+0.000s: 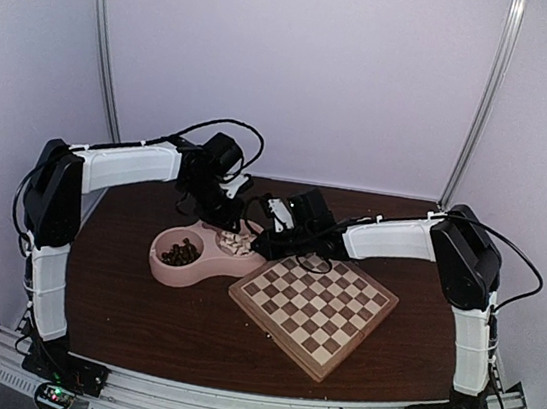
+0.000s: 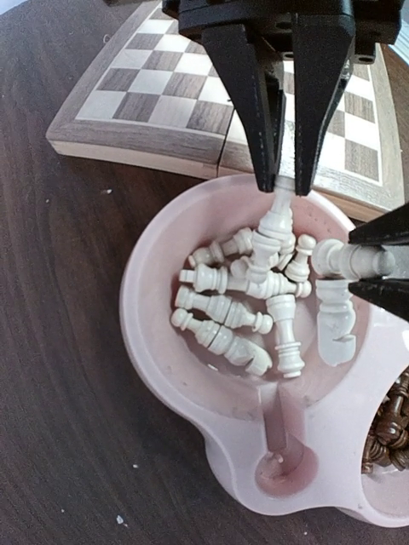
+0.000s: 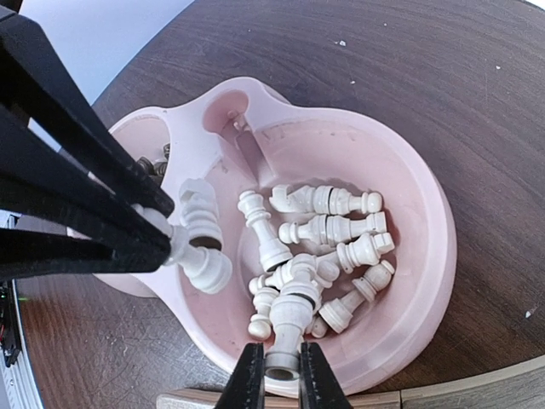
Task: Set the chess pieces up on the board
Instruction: Pass from the left arm to the right, then pass from the right arm to the left
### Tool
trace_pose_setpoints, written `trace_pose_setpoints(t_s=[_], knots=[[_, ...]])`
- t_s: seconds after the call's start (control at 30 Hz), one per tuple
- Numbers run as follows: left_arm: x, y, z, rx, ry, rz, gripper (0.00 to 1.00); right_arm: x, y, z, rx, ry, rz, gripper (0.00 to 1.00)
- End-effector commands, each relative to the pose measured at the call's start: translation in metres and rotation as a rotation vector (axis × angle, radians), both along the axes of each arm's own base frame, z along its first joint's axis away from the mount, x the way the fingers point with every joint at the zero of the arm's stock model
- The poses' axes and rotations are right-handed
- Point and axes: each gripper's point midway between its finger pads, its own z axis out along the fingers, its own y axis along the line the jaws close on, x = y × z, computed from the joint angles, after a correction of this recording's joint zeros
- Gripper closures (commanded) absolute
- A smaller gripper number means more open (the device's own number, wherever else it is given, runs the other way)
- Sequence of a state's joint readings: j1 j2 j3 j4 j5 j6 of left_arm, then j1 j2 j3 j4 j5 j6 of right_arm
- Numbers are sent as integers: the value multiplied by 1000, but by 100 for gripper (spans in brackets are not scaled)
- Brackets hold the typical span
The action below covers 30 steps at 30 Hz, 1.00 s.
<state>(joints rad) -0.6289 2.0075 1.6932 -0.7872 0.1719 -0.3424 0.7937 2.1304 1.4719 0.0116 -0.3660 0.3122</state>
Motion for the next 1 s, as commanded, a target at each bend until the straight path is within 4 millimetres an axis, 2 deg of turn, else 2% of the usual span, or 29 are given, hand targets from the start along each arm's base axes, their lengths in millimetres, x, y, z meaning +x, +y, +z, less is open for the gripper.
trace_pose_setpoints(t_s=[0.0, 0.13, 0.23, 0.43, 0.57, 0.73, 0.97], knots=[[5, 3, 12, -9, -27, 7, 88, 1, -1, 18, 44, -2, -15, 99], [7, 1, -12, 3, 16, 5, 88, 6, -8, 17, 28, 10, -64, 99], [4, 1, -29, 16, 54, 8, 88, 10, -25, 11, -18, 36, -144, 100], [1, 4, -43, 29, 68, 15, 84, 10, -47, 9, -27, 90, -212, 100], [1, 5, -37, 25, 54, 14, 76, 8, -48, 12, -24, 90, -209, 100], [1, 3, -19, -4, 9, 6, 62, 6, -47, 14, -22, 97, -199, 100], [0, 3, 6, -42, -46, -10, 57, 4, -41, 30, 25, 89, -162, 100]])
